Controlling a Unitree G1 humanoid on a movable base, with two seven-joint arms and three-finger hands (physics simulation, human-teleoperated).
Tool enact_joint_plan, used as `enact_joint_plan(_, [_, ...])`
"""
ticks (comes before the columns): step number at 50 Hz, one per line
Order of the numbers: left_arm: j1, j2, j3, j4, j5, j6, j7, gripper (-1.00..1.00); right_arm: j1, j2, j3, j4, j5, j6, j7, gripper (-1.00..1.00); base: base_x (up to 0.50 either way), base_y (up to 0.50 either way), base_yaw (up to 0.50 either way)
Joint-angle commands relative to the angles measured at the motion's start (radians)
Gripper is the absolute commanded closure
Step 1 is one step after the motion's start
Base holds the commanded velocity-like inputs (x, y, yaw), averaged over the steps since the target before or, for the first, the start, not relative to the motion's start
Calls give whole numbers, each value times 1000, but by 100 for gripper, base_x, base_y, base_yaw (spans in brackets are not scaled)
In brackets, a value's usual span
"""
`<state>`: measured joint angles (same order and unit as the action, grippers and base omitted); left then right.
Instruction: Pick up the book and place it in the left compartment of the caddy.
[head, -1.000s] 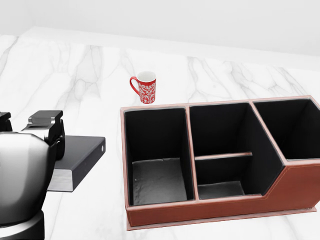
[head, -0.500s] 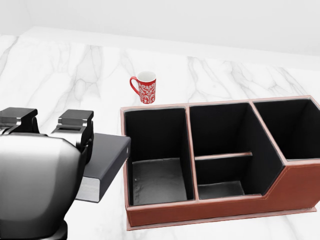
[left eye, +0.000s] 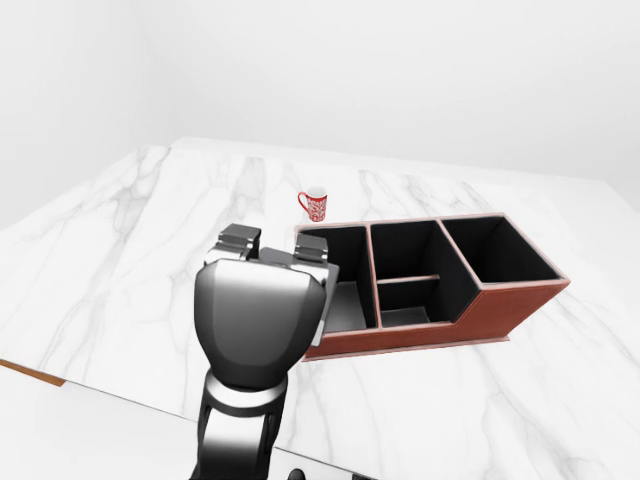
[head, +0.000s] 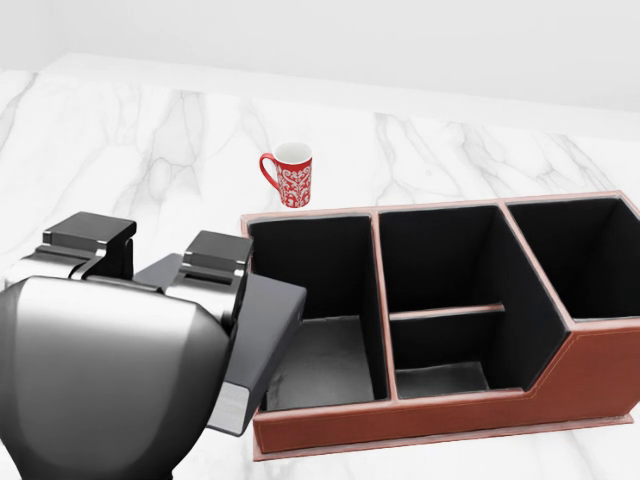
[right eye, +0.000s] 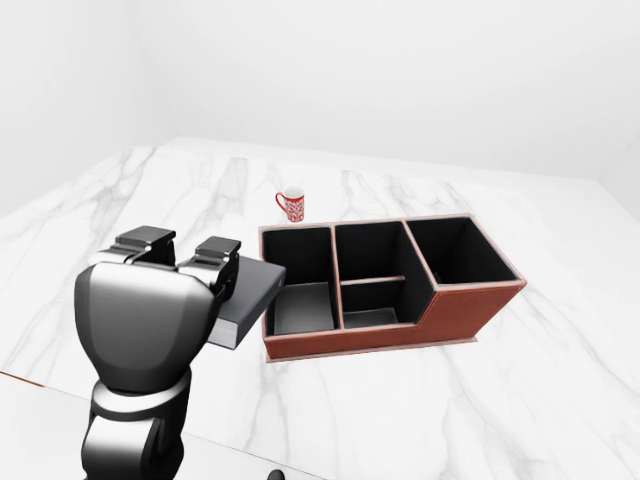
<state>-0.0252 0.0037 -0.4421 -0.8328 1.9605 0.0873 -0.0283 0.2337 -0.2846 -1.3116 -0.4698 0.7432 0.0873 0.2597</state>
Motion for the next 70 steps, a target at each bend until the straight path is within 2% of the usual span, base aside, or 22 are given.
enact_joint_plan(1, [-2, 28, -65, -7, 12, 0, 29, 100, -1, -1, 2, 3, -1, 0, -1, -100, 0, 0, 0])
enact_joint_plan(8, [3, 46, -94, -2, 12, 0, 36, 100, 1, -1, -1, 1, 1, 0, -2, -100, 0, 0, 0])
enact_joint_plan(18, [23, 45, -107, -2, 12, 0, 56, 100, -1, 1, 3, 2, -2, 0, -1, -100, 0, 0, 0])
enact_joint_plan(19, [64, 41, -110, -4, 12, 0, 94, 100, 0, 2, 5, -1, -3, 0, -2, -100, 0, 0, 0])
enact_joint_plan(21, [73, 33, -104, -6, 12, 0, 101, 100, 0, 2, 4, -1, -3, 0, -2, -100, 0, 0, 0])
enact_joint_plan(53, [77, 27, -99, -7, 12, 0, 103, 100, -1, 2, 4, -1, -4, 0, -2, -100, 0, 0, 0])
enact_joint_plan(57, [59, 39, -117, 17, 12, 0, 104, 100, 0, 3, 0, -1, 1, 0, 0, -100, 0, 0, 0])
enact_joint_plan(62, [18, 82, -141, 52, 12, 0, 89, 100, 3, 1, -6, -11, 9, 0, -5, -100, 0, 0, 0])
enact_joint_plan(65, [10, 84, -151, 59, 12, 0, 85, 100, 2, 2, -4, -9, 7, 0, -4, -100, 0, 0, 0])
enact_joint_plan(70, [-53, 93, -167, 99, 12, 0, 43, 100, -2, 3, 6, 3, -2, 0, -1, -100, 0, 0, 0])
